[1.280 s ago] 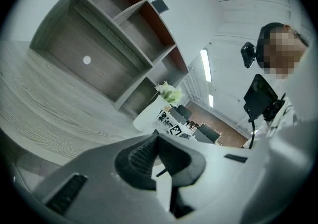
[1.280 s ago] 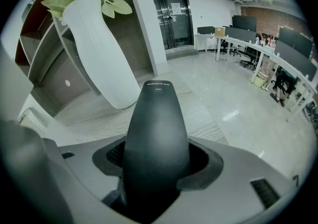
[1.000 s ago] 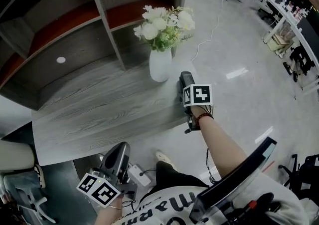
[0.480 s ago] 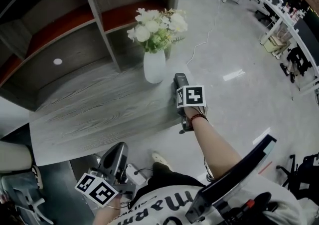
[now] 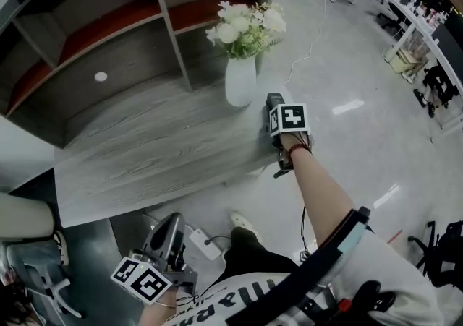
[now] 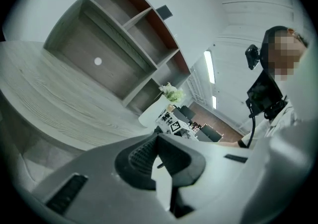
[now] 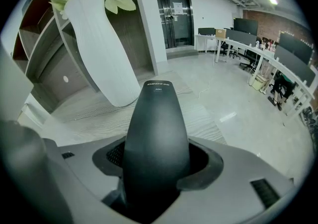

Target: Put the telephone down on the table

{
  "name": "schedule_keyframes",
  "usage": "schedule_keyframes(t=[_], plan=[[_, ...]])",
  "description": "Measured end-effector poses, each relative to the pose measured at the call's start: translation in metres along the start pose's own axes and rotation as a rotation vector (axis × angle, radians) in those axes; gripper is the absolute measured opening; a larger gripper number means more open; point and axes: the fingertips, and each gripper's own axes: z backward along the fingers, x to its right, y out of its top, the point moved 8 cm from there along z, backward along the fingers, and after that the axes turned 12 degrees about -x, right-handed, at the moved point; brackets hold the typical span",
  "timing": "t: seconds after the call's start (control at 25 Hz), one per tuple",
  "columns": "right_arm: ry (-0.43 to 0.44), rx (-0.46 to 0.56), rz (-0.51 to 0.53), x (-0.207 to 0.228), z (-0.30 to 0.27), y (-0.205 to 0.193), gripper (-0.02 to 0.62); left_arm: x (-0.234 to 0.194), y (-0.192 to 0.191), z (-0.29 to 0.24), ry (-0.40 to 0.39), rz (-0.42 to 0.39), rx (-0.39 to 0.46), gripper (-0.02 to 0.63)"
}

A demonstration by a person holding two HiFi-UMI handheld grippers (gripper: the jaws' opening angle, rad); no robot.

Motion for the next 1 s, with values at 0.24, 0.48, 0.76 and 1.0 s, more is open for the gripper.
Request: schedule_keyframes(t=[0.24, 0.48, 0.76, 1.0], plan=[[0.013, -0.001, -0.008, 0.003, 0.000, 0.001, 0.285, -0.003, -0.002, 0.011, 0.009, -0.007, 0.005, 0.009], [-0.008, -0.007, 0.002, 0.000, -0.002, 0.002, 0.285, -0.003, -0.006, 0.004, -0.011, -0.002, -0.011, 0.009], [0.009, -0.001, 0.002, 0.001, -0.002, 0.003, 0.285, 0.003, 0.002, -0.003, -0.018, 0.006, -0.010, 0.009], [0.010, -0.006, 0.002, 0.001, -0.003, 0.001, 0.285, 0.012, 0.019, -0.022, -0.026, 0.019, 0.007, 0.009]])
